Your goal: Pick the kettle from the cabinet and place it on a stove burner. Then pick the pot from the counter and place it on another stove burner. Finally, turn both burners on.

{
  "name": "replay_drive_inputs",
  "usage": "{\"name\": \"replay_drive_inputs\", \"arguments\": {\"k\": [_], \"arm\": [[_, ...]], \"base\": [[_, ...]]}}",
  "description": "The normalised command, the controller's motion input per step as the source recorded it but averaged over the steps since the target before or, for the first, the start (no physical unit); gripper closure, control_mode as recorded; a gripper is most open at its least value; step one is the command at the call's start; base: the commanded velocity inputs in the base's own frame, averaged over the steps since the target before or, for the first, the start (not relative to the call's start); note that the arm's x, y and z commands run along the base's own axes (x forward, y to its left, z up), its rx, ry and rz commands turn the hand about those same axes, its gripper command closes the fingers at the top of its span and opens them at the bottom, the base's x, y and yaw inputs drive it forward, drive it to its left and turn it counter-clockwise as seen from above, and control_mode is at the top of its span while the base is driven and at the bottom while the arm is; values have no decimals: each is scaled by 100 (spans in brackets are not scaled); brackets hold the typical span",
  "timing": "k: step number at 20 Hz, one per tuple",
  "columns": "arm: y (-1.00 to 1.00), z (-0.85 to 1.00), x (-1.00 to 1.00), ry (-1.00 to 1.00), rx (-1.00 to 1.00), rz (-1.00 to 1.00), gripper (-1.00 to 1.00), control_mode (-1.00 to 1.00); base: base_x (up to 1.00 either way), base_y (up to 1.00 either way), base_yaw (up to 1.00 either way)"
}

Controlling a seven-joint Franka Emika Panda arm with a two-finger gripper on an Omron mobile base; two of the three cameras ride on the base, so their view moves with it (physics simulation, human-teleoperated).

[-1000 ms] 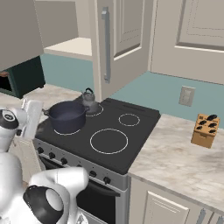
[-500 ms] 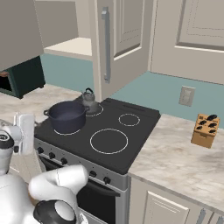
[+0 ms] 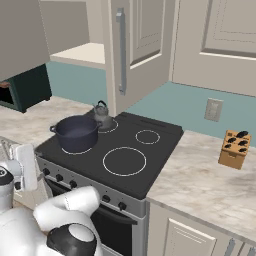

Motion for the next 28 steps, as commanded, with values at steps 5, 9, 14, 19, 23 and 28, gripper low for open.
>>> {"name": "replay_drive_inputs", "arguments": {"k": [5, 9, 14, 19, 23, 28], "arm": [[32, -29, -3, 0, -12, 3, -100, -100], [12, -27, 0, 0, -14, 3, -100, -100], [21, -26, 1, 0, -8, 1, -100, -100], [31, -20, 8, 0, -4, 0, -100, -100], [12, -21, 0, 0, -9, 0, -100, -100], [4, -32, 2, 0, -9, 0, -100, -100]], "base": [[0, 0, 0], [0, 0, 0], [0, 0, 0], [0, 0, 0], [0, 0, 0], [0, 0, 0]]}}
